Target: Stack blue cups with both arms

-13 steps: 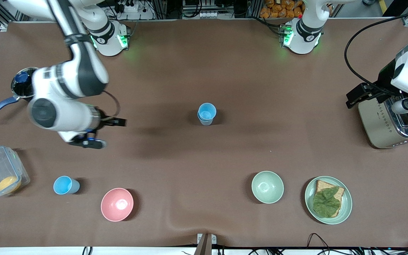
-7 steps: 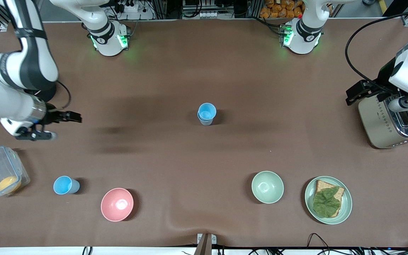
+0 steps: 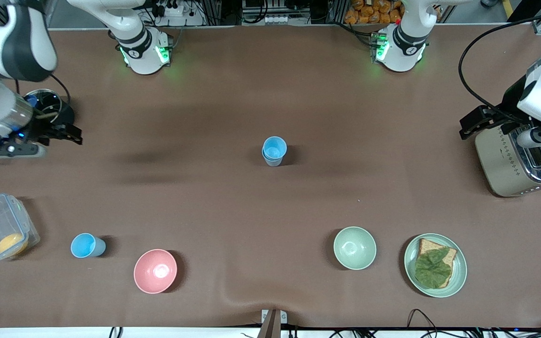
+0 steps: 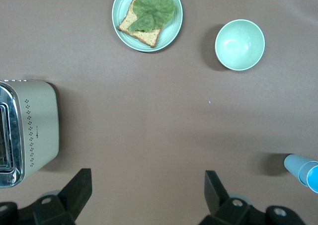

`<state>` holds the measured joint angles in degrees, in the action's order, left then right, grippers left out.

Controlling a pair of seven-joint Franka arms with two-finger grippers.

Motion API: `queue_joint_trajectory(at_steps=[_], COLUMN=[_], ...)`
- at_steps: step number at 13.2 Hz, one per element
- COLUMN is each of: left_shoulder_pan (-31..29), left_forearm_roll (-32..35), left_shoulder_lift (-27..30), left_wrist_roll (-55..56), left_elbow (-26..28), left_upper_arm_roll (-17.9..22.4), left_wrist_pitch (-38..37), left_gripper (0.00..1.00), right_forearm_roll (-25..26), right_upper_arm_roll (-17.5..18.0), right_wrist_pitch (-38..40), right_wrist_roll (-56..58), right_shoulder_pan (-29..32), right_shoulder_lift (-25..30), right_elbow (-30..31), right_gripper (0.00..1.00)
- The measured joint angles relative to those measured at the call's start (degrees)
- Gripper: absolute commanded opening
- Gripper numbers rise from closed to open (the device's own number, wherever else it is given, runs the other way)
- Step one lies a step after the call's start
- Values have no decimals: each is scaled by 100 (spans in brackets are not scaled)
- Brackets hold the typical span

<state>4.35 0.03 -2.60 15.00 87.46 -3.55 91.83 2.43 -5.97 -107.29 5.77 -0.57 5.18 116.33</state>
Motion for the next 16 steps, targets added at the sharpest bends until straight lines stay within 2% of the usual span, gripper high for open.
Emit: queue_joint_trajectory(at_steps=[3, 6, 9, 16], left_shoulder_pan=[0, -19, -95, -102], left_forearm_roll=[0, 0, 0, 0], left_shoulder_lift=[10, 42, 52, 54], left_wrist_roll=[0, 0, -13, -14], left_elbow=[-36, -56, -59, -59], left_upper_arm_roll=[-1, 64, 154, 156], left_wrist_pitch=[-65, -214, -236, -260], left_gripper=[100, 100, 100, 100], right_forearm_roll=[-22, -252, -327, -331], right_upper_arm_roll=[37, 125, 173, 164], right_wrist_pitch=[1116, 1749, 1971, 2014], right_wrist_roll=[-1, -1, -392, -570], right_shoulder_pan=[0, -46, -233, -265], right_shoulder_lift=[5, -4, -25, -110], right_elbow=[-1188, -1870, -2112, -2124], right_gripper=[100, 100, 100, 100])
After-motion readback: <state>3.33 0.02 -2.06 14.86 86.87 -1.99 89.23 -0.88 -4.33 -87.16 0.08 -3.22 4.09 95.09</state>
